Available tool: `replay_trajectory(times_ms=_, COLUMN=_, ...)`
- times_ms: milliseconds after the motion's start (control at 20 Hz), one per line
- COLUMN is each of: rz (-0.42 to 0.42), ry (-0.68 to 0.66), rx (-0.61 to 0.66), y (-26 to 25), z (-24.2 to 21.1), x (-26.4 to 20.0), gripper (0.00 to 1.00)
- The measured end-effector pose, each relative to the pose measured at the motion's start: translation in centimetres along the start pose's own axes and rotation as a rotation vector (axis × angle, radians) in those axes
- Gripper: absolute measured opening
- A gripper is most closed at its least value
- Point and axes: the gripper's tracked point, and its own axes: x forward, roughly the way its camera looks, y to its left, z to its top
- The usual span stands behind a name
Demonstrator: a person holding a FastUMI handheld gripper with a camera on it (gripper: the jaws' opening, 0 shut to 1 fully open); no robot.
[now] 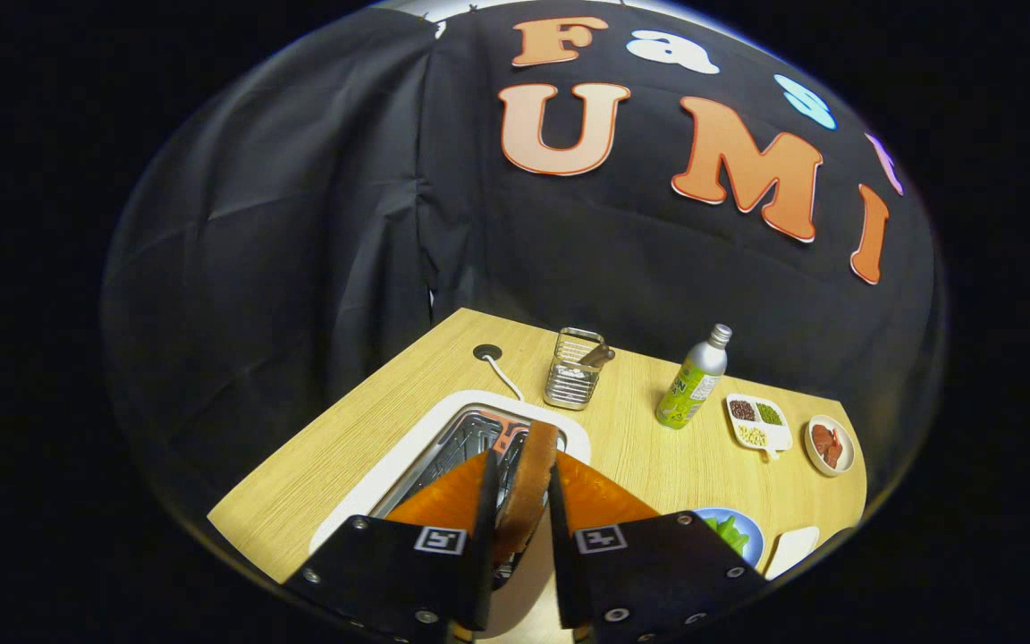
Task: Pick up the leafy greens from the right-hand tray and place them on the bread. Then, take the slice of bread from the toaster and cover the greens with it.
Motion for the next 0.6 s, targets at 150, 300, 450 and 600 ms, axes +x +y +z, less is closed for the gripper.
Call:
replay_trajectory(times_ms=150, rz=-0.014, ry=0.018, rx=0.032, y=0.2, z=-0.2, x=-0.1, gripper=0.12)
replay_trajectory(times_ms=300, rz=-0.003, ry=0.029, rx=0.104, y=0.0, z=-0.2, x=-0.1, gripper=0.06)
replay_trajectory(times_ms=450, rz=0.014, ry=-0.002, rx=0.103, y=-0.2, z=0.7, x=-0.9, gripper=0.06)
replay_trajectory(times_ms=600, rz=0.018, ry=-0.034, rx=0.089, y=-0.2, z=1.7, x=-1.8, gripper=0.06)
